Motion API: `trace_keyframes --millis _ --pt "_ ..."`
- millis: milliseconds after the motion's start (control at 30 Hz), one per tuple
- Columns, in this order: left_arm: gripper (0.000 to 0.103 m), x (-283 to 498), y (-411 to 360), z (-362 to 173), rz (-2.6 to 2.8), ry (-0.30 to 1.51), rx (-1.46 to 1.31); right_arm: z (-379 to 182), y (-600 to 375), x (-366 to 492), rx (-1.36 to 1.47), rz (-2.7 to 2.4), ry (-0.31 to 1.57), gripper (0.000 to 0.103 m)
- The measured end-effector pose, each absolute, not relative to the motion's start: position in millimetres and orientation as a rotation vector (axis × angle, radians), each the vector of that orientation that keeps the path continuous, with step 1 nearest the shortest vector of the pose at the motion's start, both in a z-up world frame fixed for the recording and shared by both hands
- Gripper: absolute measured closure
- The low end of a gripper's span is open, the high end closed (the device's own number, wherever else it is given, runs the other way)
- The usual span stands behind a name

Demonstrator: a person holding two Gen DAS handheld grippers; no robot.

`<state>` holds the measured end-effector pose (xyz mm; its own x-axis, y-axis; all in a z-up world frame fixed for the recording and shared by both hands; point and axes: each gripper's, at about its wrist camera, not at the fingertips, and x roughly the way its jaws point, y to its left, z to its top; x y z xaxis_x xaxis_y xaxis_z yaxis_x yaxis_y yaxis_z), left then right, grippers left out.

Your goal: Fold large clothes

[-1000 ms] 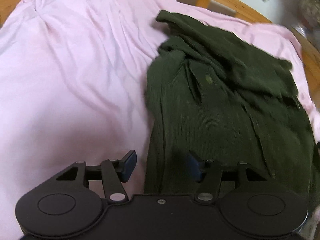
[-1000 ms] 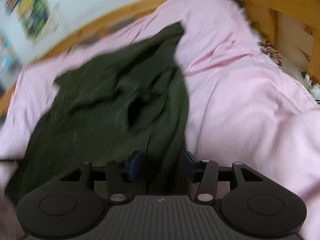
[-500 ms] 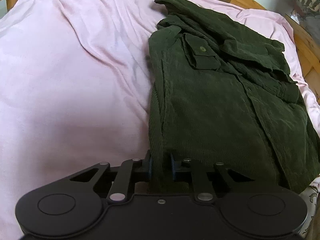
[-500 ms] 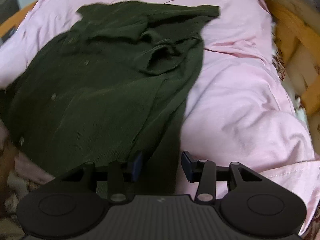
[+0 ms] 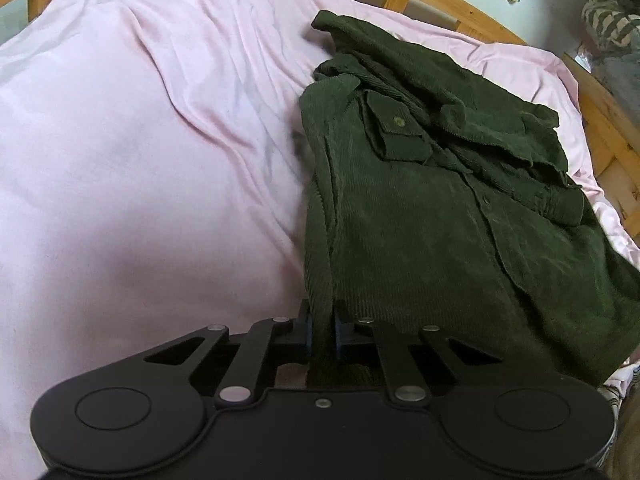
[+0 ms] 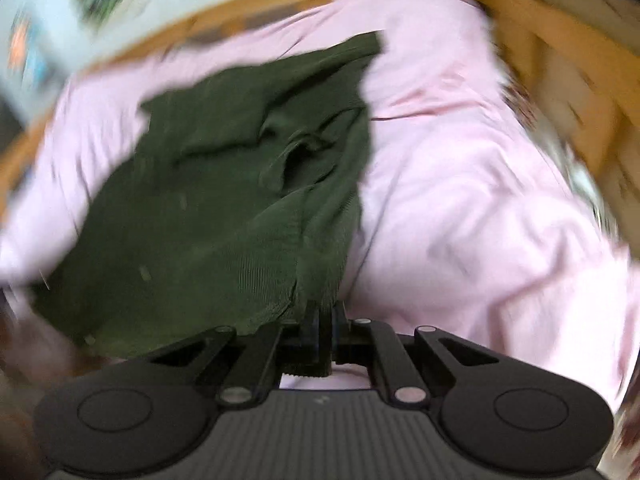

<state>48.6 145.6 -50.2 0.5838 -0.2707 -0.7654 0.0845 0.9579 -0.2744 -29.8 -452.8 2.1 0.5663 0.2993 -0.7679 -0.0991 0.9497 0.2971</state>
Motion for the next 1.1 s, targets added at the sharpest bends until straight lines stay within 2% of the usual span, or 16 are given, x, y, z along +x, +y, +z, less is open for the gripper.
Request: trace_keyframes --millis 133,267,333,367,400,433,467,500,533,600,667,700,933,1000,1033,1100 --pt "0.094 50.3 147.4 -57.8 -0.208 0.942 -0.247 -19.0 -471.2 -35.9 0.397 0.204 0.999 0.098" --pt "0.093 49.4 147.1 -57.5 -0.213 0.939 -0.239 -39.9 -466.9 -31.4 0.397 0.156 1.045 0.097" --pt "0.082 48.1 145.2 -52.1 -0.206 0.941 -0.218 -35.5 -456.2 -29.8 0.317 0.161 1.056 0.091" --pt "0.078 47.0 144.6 -49.2 -0.201 0.943 -0.205 -30.9 -448.2 -29.1 0.255 0.158 1.051 0.078" --pt "0.067 43.8 143.6 -45.1 -0.201 0.936 -0.189 -27.0 -440.5 -30.4 0.183 0.153 1.042 0.065" --pt "0.053 40.4 142.6 -41.6 -0.207 0.927 -0.176 -20.3 -430.3 -31.5 0.101 0.156 1.025 0.059" --pt "0.047 35.1 140.8 -36.7 -0.214 0.906 -0.156 -11.9 -422.2 -36.2 0.024 0.172 1.001 0.048" --pt "0.034 29.7 138.0 -31.8 -0.219 0.882 -0.132 -4.3 -410.4 -41.1 -0.061 0.197 0.972 0.038" --pt "0.025 24.7 134.8 -27.0 -0.224 0.857 -0.108 1.1 -399.0 -45.5 -0.130 0.222 0.946 0.033" --pt "0.015 16.2 126.2 -18.0 -0.248 0.817 -0.060 7.5 -370.0 -55.2 -0.281 0.302 0.886 0.018" --pt "0.006 9.5 114.8 -9.7 -0.291 0.783 -0.008 6.1 -339.3 -67.7 -0.426 0.418 0.844 0.010" --pt "0.001 6.9 107.7 -6.7 -0.313 0.769 0.022 2.7 -322.9 -70.2 -0.498 0.483 0.839 0.010" --pt "0.001 1.7 59.6 -9.4 -0.405 0.725 0.265 -58.1 -253.1 -67.0 -0.823 0.606 0.916 0.012" --pt "0.001 2.9 53.7 -11.6 -0.413 0.725 0.289 -65.7 -247.0 -58.1 -0.827 0.586 0.915 0.028" --pt "0.001 3.2 51.0 -11.1 -0.421 0.725 0.292 -64.9 -247.4 -52.7 -0.796 0.576 0.911 0.030" --pt "0.001 3.9 48.7 -8.7 -0.441 0.722 0.291 -55.7 -256.0 -42.8 -0.688 0.580 0.894 0.051"
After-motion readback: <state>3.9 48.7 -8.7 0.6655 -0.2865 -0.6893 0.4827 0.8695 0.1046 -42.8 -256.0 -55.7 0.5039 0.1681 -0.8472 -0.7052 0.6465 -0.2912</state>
